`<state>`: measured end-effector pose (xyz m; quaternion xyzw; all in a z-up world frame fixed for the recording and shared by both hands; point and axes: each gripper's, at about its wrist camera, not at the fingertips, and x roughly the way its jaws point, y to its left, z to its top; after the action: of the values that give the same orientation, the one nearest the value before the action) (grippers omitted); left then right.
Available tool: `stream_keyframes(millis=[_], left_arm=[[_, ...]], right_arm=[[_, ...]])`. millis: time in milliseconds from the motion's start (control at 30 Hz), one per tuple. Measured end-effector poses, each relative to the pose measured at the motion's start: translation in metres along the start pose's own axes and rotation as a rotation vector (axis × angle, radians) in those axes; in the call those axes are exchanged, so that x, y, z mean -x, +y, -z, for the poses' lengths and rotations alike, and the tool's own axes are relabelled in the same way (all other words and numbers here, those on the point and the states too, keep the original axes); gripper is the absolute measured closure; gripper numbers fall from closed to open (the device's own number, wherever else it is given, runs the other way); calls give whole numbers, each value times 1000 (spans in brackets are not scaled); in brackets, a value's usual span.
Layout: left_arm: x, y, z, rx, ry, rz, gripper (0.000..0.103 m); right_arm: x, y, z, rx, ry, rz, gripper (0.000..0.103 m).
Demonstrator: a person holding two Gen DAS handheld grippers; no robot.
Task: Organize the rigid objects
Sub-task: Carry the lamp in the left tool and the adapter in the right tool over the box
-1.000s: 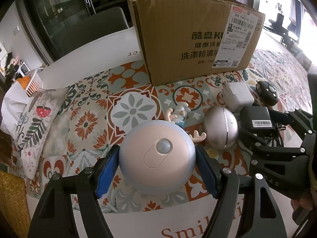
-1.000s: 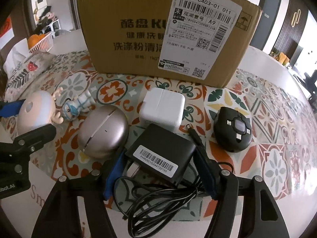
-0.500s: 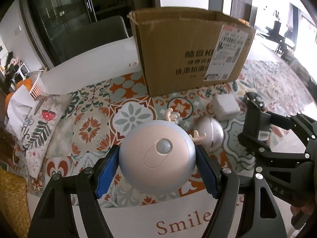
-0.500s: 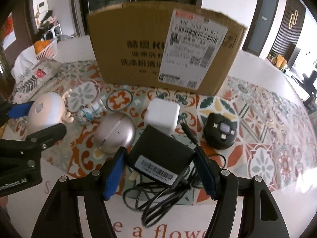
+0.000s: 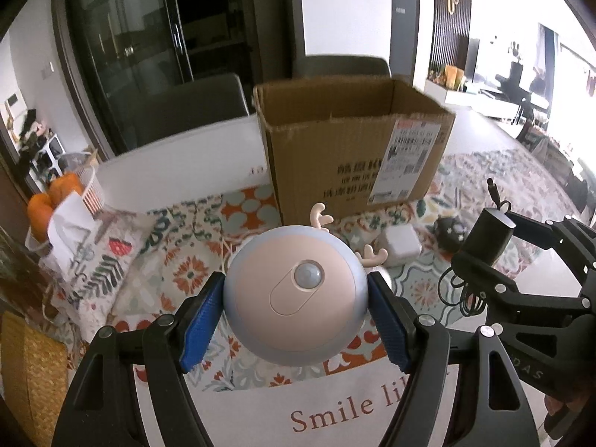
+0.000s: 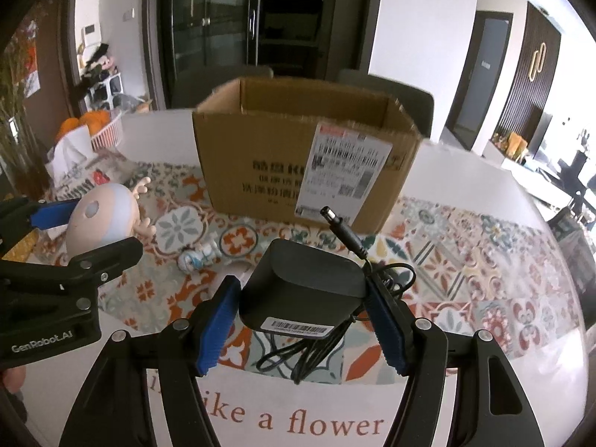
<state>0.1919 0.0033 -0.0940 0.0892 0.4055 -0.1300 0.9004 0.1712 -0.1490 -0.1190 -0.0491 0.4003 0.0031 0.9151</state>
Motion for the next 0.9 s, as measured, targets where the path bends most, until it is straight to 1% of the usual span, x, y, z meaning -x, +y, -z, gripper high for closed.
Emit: stream_keyframes(millis=[200, 300, 567, 900], left_arm=[[20, 1, -16, 26, -43, 18, 28], [26, 2, -23, 43, -54, 32, 28], [43, -2, -49, 30, -112, 17, 28], [60, 0, -92, 17, -201, 10, 28]], right_arm=[[24, -5, -18, -13, -67, 12, 35], [34, -8, -26, -27, -96, 3, 35], [51, -16, -47, -49, -163, -4, 35], [59, -27, -84, -82, -252, -27, 35]])
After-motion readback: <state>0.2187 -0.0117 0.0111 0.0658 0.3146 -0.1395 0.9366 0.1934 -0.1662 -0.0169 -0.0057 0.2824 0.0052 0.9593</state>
